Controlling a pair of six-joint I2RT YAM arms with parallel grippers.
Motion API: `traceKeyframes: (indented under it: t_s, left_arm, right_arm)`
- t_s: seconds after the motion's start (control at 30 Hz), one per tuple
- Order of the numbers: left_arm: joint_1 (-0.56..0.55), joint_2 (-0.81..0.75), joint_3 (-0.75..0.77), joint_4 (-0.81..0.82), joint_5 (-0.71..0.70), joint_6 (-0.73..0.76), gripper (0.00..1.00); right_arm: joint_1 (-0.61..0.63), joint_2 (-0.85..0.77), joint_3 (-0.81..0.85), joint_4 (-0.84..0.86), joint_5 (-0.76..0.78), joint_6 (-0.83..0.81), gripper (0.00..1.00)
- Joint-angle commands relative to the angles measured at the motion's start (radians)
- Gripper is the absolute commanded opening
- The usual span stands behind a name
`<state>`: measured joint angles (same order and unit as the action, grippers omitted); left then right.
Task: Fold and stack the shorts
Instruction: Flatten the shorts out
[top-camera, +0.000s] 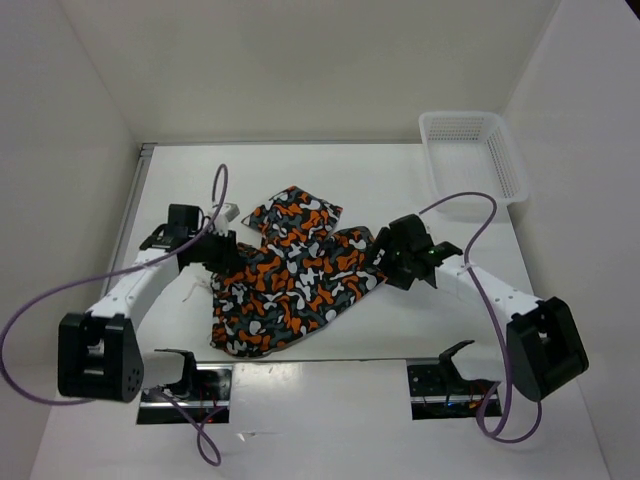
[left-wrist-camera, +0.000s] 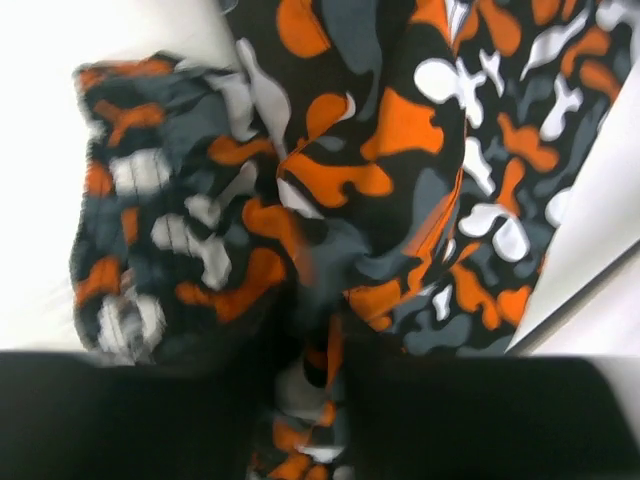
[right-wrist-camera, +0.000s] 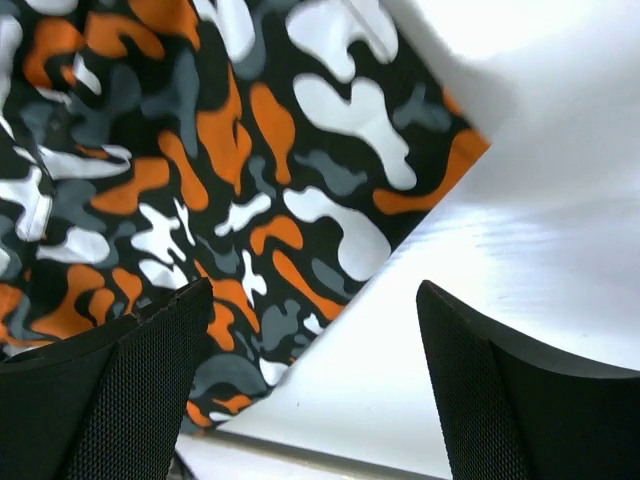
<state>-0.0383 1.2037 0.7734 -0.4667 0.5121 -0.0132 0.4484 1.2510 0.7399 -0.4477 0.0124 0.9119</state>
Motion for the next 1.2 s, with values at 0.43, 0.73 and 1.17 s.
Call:
traceKeyframes:
  t_s: [0.43,0.73,1.17]
  left_arm:
    - [0.003,0.519,0.613,0.123,-0.101,0.013,0.0]
    - [0.129,0.541,0.734,0.045,-0.118,0.013,1.0]
    - [0.356,0.052,0.037,0.106,-0.236,0.013,0.7]
  right_arm:
    - [-0.02,0.31,0.047,0.286,-0.131,0.031,0.45]
    - [-0.054,0.423,0.299,0.253,-0.161,-0.037,0.5]
    - [-0.054,0.078,0.088,0.109,-0.06,-0.082,1.0]
